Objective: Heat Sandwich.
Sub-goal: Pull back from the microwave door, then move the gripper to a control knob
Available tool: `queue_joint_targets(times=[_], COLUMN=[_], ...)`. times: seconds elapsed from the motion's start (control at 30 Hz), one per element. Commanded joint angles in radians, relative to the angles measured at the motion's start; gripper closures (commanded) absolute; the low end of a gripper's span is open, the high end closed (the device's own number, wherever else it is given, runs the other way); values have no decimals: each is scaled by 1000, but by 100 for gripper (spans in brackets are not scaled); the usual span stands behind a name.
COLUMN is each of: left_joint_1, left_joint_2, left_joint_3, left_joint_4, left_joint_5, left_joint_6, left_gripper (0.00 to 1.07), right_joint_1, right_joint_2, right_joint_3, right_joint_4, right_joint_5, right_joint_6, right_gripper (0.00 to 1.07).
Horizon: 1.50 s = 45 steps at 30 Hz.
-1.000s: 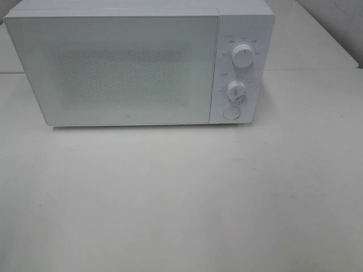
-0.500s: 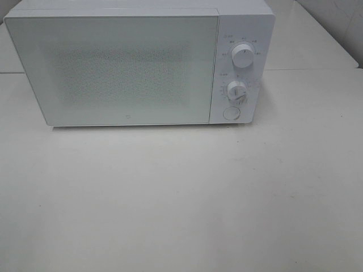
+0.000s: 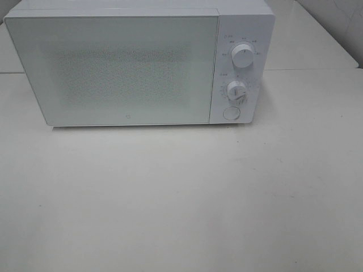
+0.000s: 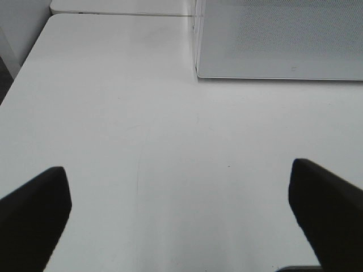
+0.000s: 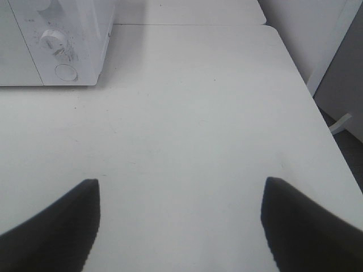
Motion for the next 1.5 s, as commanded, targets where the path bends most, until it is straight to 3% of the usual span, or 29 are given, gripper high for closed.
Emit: queue_joint_targets(times=[0.03, 1.5], left_joint_1=[-6, -6], left_joint_2=[-26, -26], left_joint_3=[1, 1], left_joint_4=[-1, -1], left_joint_5=[0, 0], left_joint_6=[-8, -8], left_gripper=[6, 6], right_joint_1=[-8, -8], right_joint_2=[-20, -14], right_joint_3=[1, 1], right_joint_4=[2, -5], right_joint_5=[-9, -11], right_joint_6=[8, 8], right_gripper=[31, 31])
